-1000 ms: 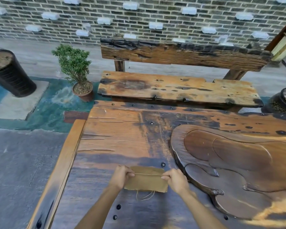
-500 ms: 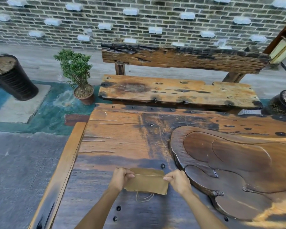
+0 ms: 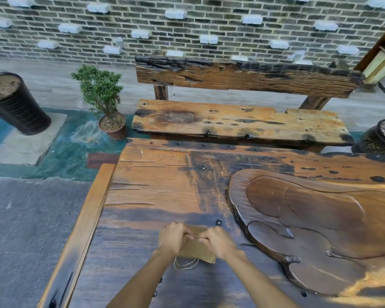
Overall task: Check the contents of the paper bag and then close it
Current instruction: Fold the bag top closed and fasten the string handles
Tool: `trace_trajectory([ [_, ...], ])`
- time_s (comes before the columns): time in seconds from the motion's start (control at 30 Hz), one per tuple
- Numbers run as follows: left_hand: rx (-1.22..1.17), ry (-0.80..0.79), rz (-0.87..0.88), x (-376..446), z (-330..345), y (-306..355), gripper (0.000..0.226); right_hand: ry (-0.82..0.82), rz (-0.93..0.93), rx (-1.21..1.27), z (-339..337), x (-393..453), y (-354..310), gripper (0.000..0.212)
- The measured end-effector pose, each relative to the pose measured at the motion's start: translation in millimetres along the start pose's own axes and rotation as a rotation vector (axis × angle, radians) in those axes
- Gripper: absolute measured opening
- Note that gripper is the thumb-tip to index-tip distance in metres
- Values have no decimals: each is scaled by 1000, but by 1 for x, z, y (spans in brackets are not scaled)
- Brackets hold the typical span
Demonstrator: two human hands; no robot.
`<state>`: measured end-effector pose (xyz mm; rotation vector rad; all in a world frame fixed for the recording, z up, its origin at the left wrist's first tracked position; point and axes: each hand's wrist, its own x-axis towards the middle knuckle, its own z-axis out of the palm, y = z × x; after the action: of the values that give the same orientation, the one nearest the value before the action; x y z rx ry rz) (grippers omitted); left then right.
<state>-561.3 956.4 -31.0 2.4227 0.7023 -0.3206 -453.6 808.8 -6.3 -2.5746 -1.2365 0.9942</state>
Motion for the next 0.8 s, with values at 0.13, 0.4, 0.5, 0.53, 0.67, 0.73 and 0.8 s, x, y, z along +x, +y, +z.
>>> trace_trajectory([
  [0.13, 47, 15, -11, -3, 2, -3, 22, 41, 10, -14, 3, 0, -1, 33],
  [0.4, 63, 10, -26, -8, -3, -10, 26, 78, 49, 15, 7, -3, 15, 49],
  [0.5, 10, -2, -45, -12, -2, -23, 26, 72, 65, 42, 8, -8, 22, 42],
  [0.53, -11, -11, -52, -14, -1, -25, 26, 59, 69, 63, 11, -10, 24, 37],
  [0.67, -129, -63, -77, -18, -2, -33, 24, 0, 132, 229, 15, -16, 28, 24],
  [0.73, -189, -75, -77, -18, -1, -37, 22, -25, 155, 250, 14, -19, 29, 30],
  [0.8, -237, -69, -98, -22, -4, -37, 18, 6, 136, 171, 14, -20, 31, 27],
])
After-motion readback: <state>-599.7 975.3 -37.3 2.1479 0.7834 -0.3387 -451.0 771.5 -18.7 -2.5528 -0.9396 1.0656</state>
